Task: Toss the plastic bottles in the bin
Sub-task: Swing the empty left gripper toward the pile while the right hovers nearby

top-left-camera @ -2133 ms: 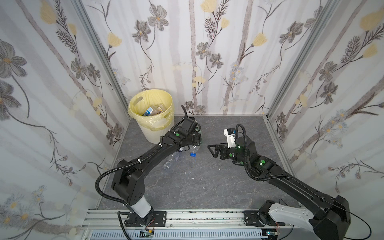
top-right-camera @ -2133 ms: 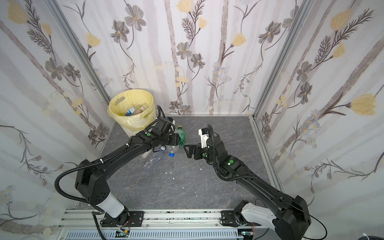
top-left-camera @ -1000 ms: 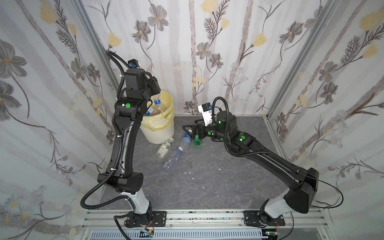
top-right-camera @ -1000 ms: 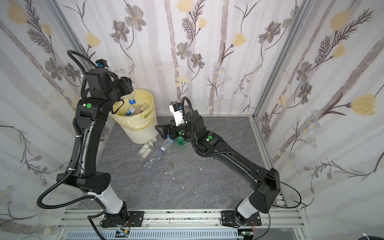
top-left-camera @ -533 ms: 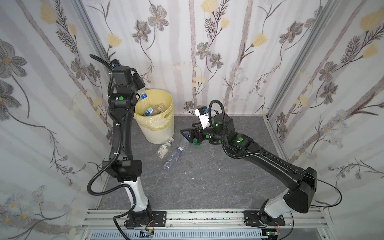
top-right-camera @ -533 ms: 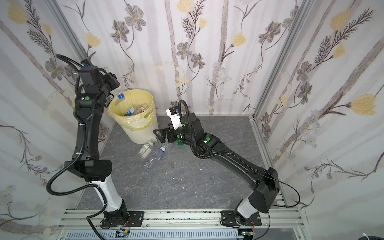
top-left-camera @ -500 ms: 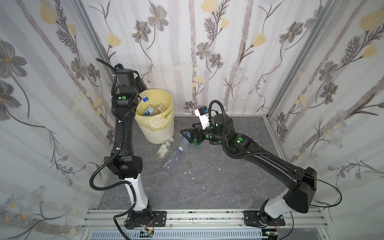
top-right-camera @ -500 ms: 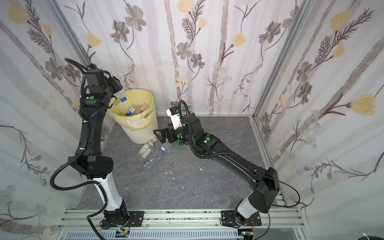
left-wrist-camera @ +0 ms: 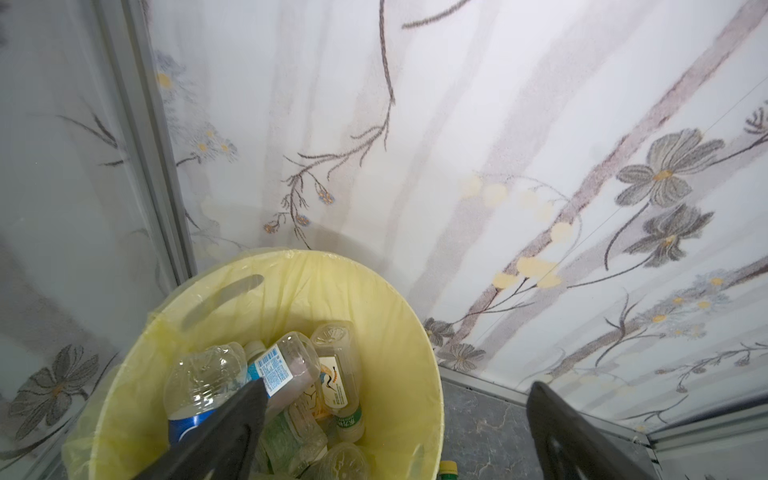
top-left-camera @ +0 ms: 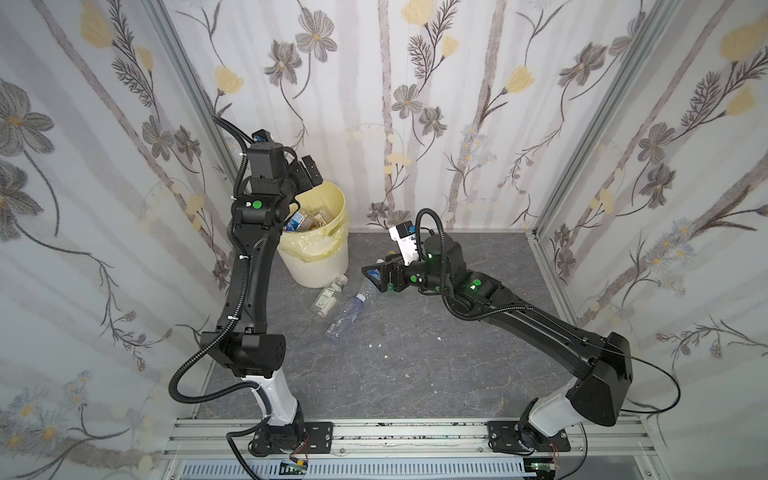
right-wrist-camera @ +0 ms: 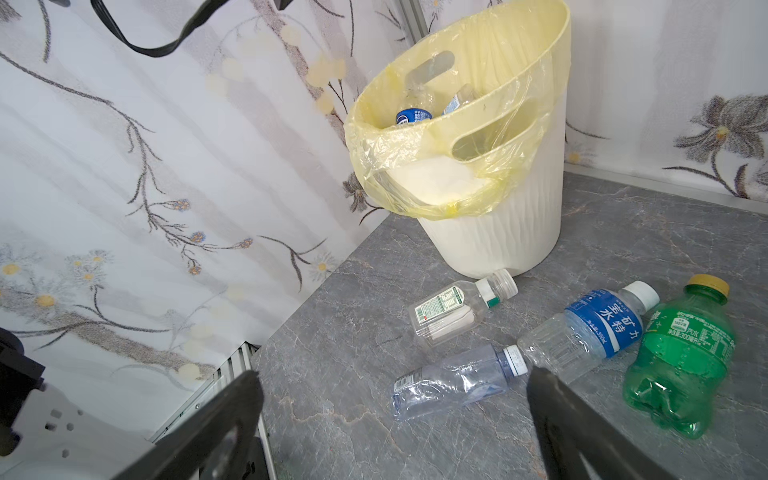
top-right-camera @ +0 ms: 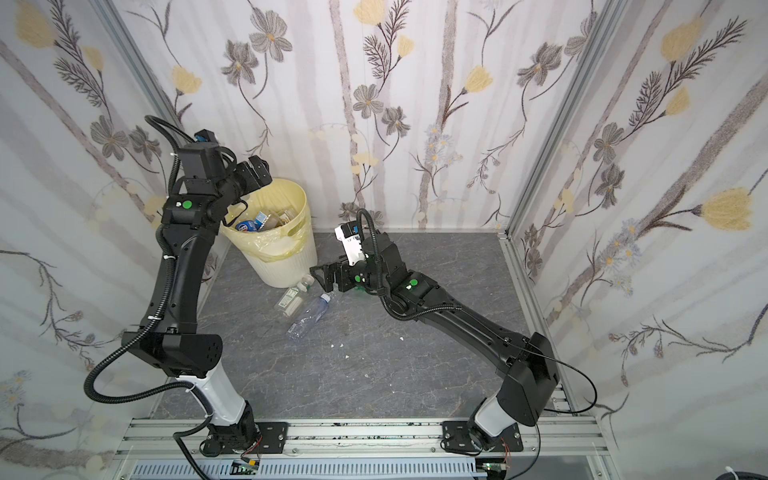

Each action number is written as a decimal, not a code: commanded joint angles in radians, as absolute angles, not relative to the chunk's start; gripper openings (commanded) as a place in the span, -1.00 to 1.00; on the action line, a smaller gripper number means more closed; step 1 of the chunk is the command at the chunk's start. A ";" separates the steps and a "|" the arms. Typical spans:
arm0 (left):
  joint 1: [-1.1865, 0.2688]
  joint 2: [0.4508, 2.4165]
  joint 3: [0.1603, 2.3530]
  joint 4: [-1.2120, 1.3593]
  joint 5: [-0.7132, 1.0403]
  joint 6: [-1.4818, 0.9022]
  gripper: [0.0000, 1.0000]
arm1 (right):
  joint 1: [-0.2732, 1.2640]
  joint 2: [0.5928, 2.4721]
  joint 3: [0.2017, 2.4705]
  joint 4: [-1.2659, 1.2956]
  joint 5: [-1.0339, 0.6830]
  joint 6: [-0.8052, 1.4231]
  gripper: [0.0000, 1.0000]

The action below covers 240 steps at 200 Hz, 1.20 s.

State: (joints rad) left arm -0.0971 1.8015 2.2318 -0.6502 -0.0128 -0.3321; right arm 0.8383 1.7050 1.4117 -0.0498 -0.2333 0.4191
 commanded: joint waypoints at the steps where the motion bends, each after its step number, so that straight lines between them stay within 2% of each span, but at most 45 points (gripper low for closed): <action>1: -0.128 1.780 2.200 -0.658 -0.024 -0.314 1.00 | 0.836 1.697 1.395 0.004 -0.231 0.437 0.99; 53: -0.272 1.722 2.093 -0.659 -0.068 -0.288 1.00 | 0.829 1.627 1.299 0.012 -0.200 0.454 0.99; 114: -0.444 1.659 1.803 -0.658 -0.164 -0.244 1.00 | 0.772 1.487 1.130 0.015 -0.143 0.470 0.99; 167: -0.483 1.574 1.539 -0.660 -0.157 -0.287 1.00 | 0.759 1.397 1.012 0.012 -0.136 0.484 0.99; 240: -0.486 1.494 1.230 -0.659 -0.161 -0.333 1.00 | 0.781 1.378 0.891 -0.008 -0.088 0.466 0.99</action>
